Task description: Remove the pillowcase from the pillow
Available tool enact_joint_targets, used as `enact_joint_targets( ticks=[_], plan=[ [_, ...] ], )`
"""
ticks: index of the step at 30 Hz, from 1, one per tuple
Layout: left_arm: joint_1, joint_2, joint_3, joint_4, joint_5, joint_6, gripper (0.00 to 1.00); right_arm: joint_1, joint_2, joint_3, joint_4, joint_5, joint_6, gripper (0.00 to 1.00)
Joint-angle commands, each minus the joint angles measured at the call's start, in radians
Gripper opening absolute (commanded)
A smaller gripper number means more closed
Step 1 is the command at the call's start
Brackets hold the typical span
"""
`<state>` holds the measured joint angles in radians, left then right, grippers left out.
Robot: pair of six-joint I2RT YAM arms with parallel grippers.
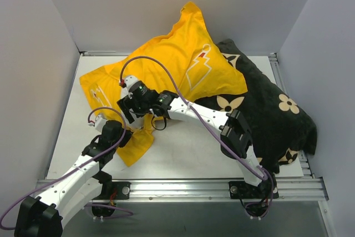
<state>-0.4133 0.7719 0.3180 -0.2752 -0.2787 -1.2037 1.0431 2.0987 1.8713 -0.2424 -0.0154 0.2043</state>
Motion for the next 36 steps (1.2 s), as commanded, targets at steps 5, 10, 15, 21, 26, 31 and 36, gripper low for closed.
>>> enact_joint_targets(
  ticks=[5, 10, 15, 21, 26, 31, 36],
  plan=[
    [-0.001, -0.013, -0.013, -0.081, 0.022, 0.043, 0.0, 0.015, 0.079, 0.005, -0.024, 0.035, 0.0, 0.89],
    [0.001, -0.036, -0.004, -0.09, 0.026, 0.041, 0.0, 0.006, 0.184, 0.064, -0.072, 0.074, -0.006, 0.89],
    [-0.001, -0.074, 0.019, -0.11, 0.026, 0.052, 0.0, -0.012, 0.276, 0.176, -0.153, 0.101, -0.023, 0.81],
    [0.001, -0.063, 0.05, -0.125, 0.029, 0.075, 0.0, -0.038, 0.374, 0.353, -0.271, 0.026, -0.055, 0.0],
    [-0.001, -0.063, 0.105, -0.151, 0.072, 0.107, 0.0, -0.107, 0.336, 0.364, -0.281, 0.025, -0.014, 0.0],
    [-0.001, -0.103, 0.145, -0.208, 0.075, 0.116, 0.09, -0.167, 0.313, 0.353, -0.278, -0.003, -0.002, 0.0],
    [-0.001, -0.115, 0.168, -0.275, 0.053, 0.113, 0.0, -0.212, 0.304, 0.359, -0.276, -0.017, 0.053, 0.0]
  ],
)
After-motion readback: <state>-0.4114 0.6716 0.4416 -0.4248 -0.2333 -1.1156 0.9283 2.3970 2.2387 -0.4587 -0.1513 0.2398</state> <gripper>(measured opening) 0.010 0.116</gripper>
